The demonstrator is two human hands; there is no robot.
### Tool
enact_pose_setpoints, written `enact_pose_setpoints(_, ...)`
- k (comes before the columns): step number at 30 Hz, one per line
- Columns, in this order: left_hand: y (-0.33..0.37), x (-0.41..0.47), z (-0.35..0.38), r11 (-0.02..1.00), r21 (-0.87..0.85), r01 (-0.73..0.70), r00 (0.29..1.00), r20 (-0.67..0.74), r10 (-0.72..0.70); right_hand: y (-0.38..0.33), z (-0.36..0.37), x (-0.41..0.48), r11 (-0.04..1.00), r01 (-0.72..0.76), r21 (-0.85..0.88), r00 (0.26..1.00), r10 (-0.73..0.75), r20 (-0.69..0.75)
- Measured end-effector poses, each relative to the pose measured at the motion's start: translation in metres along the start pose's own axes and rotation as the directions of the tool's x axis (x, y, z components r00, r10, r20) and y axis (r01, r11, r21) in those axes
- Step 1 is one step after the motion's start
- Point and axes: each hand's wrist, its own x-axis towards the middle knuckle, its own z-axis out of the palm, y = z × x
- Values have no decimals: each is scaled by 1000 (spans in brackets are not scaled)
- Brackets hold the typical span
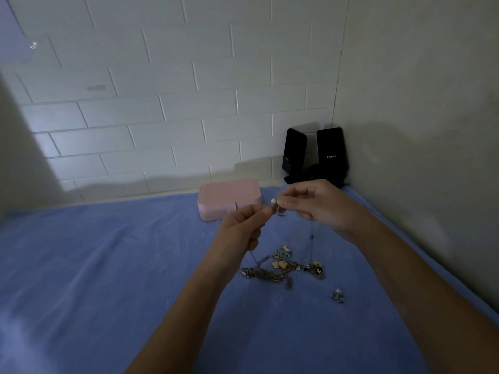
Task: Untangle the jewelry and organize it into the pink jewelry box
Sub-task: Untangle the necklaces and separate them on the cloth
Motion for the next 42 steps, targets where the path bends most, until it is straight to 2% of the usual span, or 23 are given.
enact_pose_setpoints(3, -2, 0, 1, 999, 45, -18, 998, -55, 21, 5, 1, 1, 995, -85, 54, 996, 84, 26)
enact_pose_setpoints(8, -2, 1, 2, 998, 56, -5, 989, -145, 14, 8, 8, 2, 986, -105, 133, 994, 102, 29)
enact_pose_setpoints(15, 0, 0, -2, 1000, 19, 13, 991, -137, -10, 4, 15, 1, 999, -5, 52, 999, 3, 33)
enact_pose_setpoints(20, 1, 0, 1, 1000, 19, 0, 990, -142, 3, 5, 17, 3, 998, 31, 62, 998, -34, 47)
enact_pose_setpoints(25, -2, 0, 2, 998, -36, -43, 991, -126, 38, 9, 15, 3, 984, -75, 163, 992, 56, 117)
enact_pose_setpoints(30, 0, -1, 4, 994, 97, -45, 991, -124, 57, 15, 14, 6, 952, -164, 258, 986, 154, 60)
enact_pose_setpoints(38, 1, -2, 4, 994, 103, -35, 992, -121, 48, 15, 9, 5, 952, -74, 299, 996, 58, 63)
enact_pose_setpoints(42, 0, -2, 3, 992, 119, -40, 987, -150, 58, 12, 5, 4, 968, -52, 244, 996, 31, 88)
